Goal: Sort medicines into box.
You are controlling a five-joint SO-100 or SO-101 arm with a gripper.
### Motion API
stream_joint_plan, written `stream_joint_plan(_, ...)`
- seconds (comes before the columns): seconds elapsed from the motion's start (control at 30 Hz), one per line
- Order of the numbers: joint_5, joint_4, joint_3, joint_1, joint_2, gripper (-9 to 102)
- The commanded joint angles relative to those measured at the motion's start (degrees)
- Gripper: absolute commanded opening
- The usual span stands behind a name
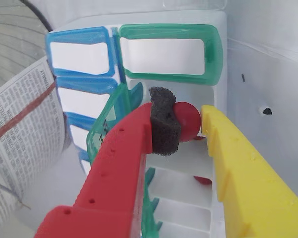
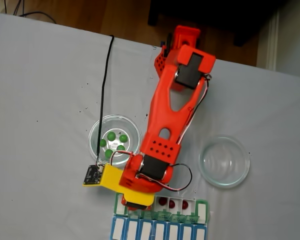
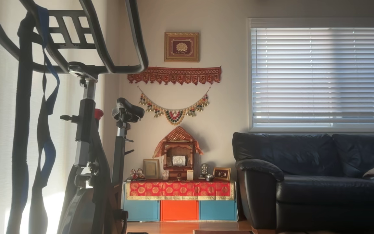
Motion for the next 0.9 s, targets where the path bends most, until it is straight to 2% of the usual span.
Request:
stream_joint_plan(0.0,-0.35,-1.58,-5.71,-0.97,1.76,1)
stream_joint_plan(0.23,0.53,-2.64,-8.53,-1.41,-1.05,1)
stream_joint_plan(0.53,0.79,1.14,-18.02,-1.58,-8.26,1)
stream_joint_plan(0.8,-0.26,2.64,-17.75,-2.20,-8.09,1)
stream_joint_plan(0.87,-0.35,2.81,-17.75,-2.37,-8.09,9)
